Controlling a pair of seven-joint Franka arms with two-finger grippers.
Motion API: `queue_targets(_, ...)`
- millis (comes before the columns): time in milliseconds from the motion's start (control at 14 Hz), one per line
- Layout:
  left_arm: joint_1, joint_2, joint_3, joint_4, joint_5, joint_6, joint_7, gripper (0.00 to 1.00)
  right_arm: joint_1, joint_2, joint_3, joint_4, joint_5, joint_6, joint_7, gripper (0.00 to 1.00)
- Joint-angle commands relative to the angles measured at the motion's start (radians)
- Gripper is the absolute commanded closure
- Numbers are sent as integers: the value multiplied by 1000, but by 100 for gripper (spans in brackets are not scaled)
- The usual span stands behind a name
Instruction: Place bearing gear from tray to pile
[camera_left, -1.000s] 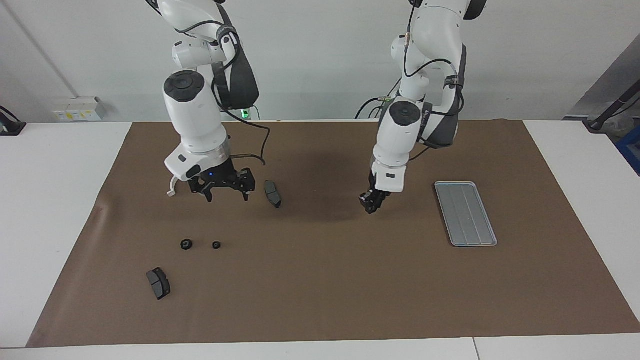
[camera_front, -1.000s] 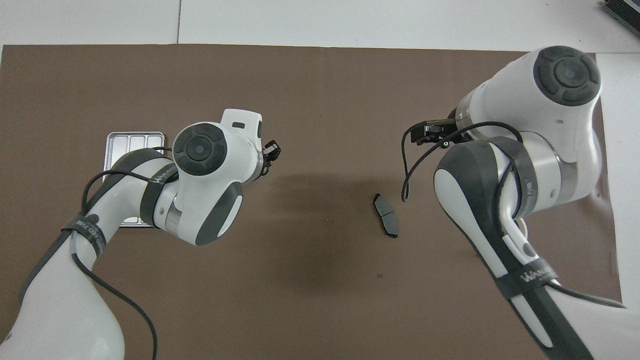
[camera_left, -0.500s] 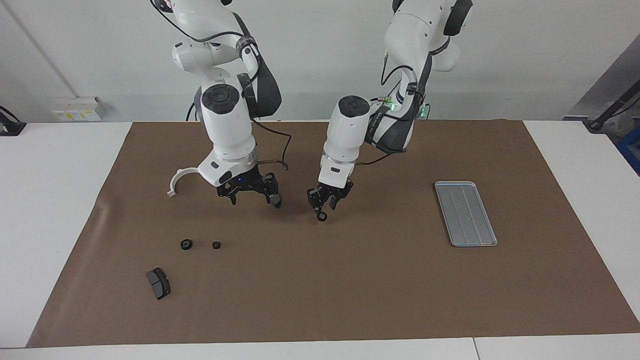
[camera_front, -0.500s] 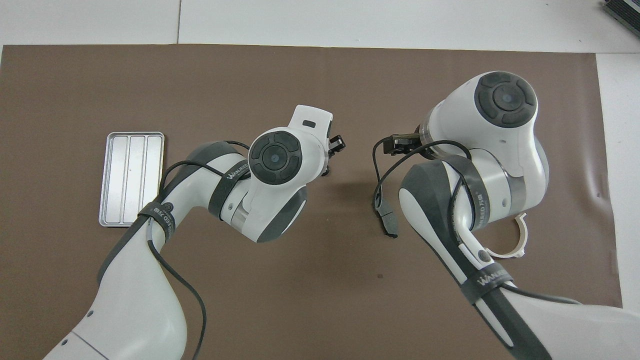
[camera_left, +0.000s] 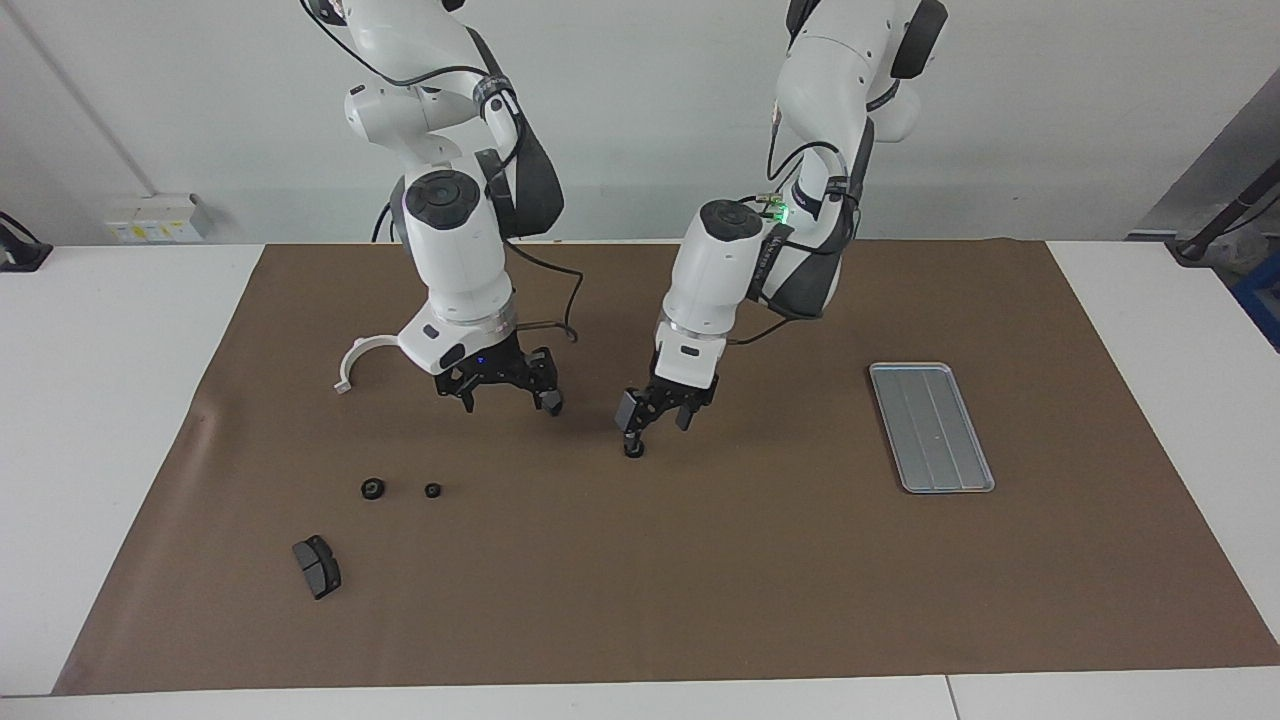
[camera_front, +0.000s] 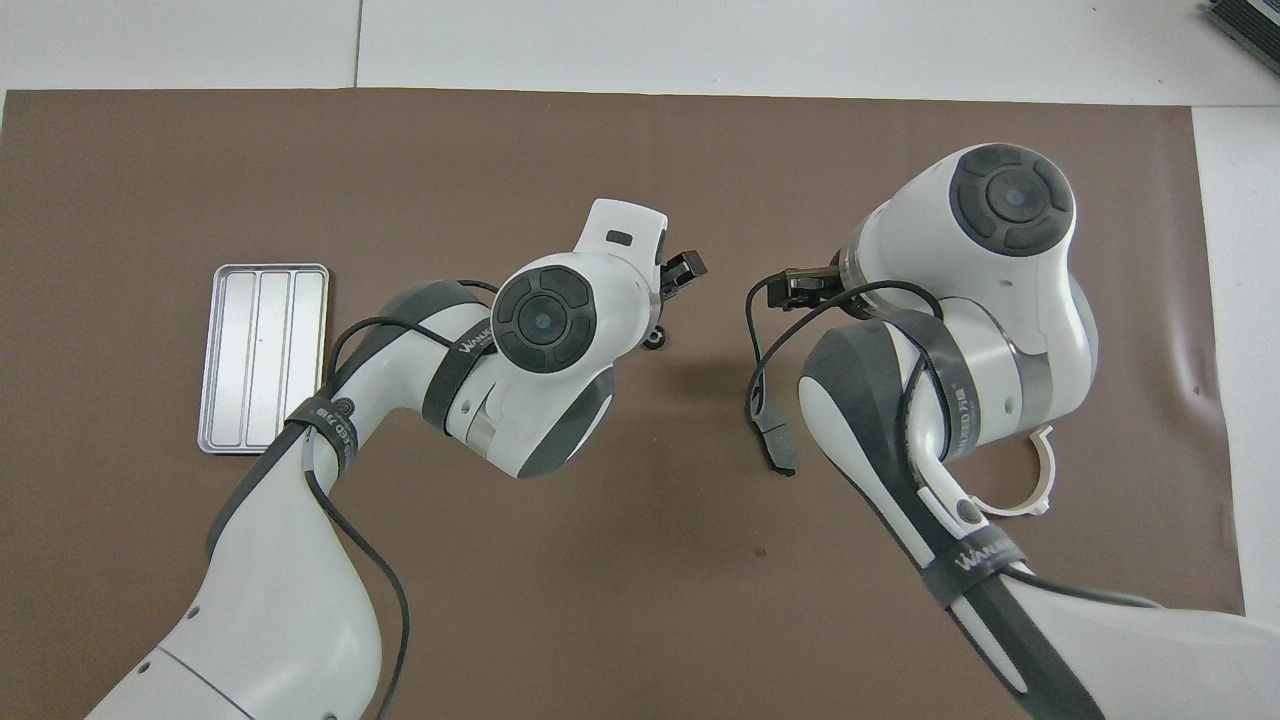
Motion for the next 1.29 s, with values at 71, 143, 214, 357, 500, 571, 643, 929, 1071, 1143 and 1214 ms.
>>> queue_targets(71,159,-107,-4,-10,-45,-278,334,0,62,83,4,2,3,131,93,0)
queue_targets(143,216,-129,-4,-13,-49,-340,464,0,90,108,4,20,1,146,129,0)
queue_targets(214,273,-150,-4,-15,-49,-392,584,0,122,154,4,58,0,160,177,0)
queue_targets(357,383,-189,-2,-15,-49,-472,840,0,166,255,4,129,-17,169,255,0)
queue_targets(500,457,-216,9,-10,-48,-523,1003,0,180,287,6,141,-3,253,265,0)
queue_targets(571,492,-236,9,-8,-46,-538,1043,0,197,298,6,134,-2,272,265,0)
queue_targets(643,520,-262,9,-10,-46,-546,1072,0,203,314,6,135,-3,274,266,0)
queue_targets(929,534,-402,10,-8,-36,-601,1086,0,208,315,6,123,-3,271,259,7)
queue_targets(1071,532,-448,10,-7,-36,-624,1085,0,210,315,6,99,-3,269,254,21)
queue_targets(1143,532,-460,10,-7,-36,-638,1083,0,210,314,6,92,-3,271,253,29)
queue_targets(1214,532,-473,10,-5,-36,-653,1082,0,208,314,6,92,-3,272,253,33)
